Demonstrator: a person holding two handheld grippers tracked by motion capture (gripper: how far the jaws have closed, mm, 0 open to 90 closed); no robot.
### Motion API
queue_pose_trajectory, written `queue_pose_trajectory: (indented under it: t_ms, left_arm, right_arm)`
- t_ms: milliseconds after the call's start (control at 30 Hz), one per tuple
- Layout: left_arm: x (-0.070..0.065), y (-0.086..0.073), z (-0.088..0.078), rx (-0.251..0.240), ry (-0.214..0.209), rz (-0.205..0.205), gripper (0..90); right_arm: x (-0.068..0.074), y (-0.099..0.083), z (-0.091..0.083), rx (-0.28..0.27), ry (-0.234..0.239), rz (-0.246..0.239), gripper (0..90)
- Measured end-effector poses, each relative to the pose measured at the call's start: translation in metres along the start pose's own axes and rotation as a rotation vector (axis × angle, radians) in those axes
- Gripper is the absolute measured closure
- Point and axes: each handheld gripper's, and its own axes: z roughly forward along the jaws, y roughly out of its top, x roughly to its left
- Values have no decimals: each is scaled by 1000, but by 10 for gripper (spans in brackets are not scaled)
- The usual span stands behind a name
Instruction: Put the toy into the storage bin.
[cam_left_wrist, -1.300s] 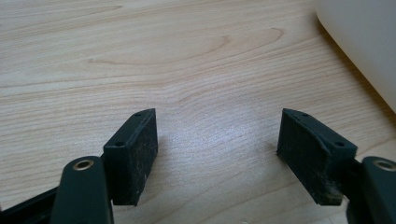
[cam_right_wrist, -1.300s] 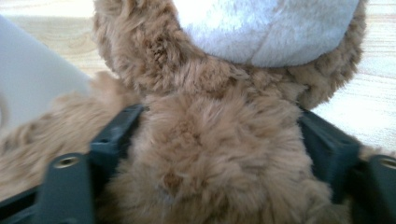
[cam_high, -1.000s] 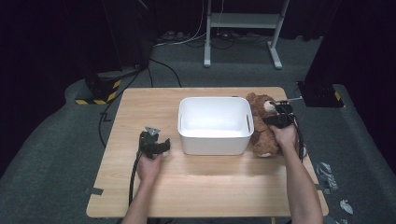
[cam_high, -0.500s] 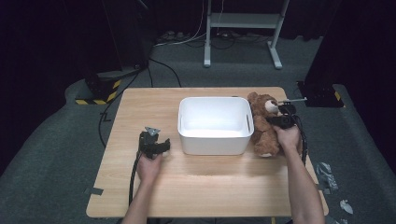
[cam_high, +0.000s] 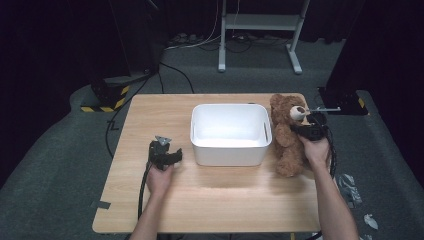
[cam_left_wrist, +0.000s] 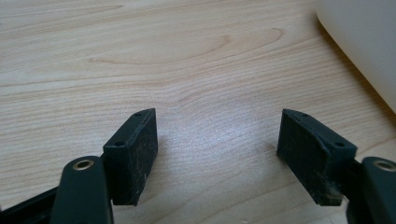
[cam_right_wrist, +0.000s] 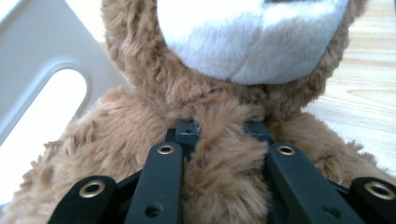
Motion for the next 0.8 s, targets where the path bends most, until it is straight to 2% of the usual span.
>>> queue_pose_trajectory:
  t_ms: [200, 400, 667, 800]
  left_arm:
    - [0, 0, 0, -1, 0, -1, 288]
    - [0, 0, 0, -1, 1, 0, 287]
    - [0, 0, 0, 1, 0, 2, 288]
    - [0, 0, 0, 1, 0, 2, 287]
  right_arm:
    - [1, -7, -18, -45, 0, -35, 759]
    - [3, -12, -30, -78, 7, -50, 759]
    - [8, -14, -43, -128, 42, -52, 758]
    - [11, -15, -54, -171, 62, -45, 759]
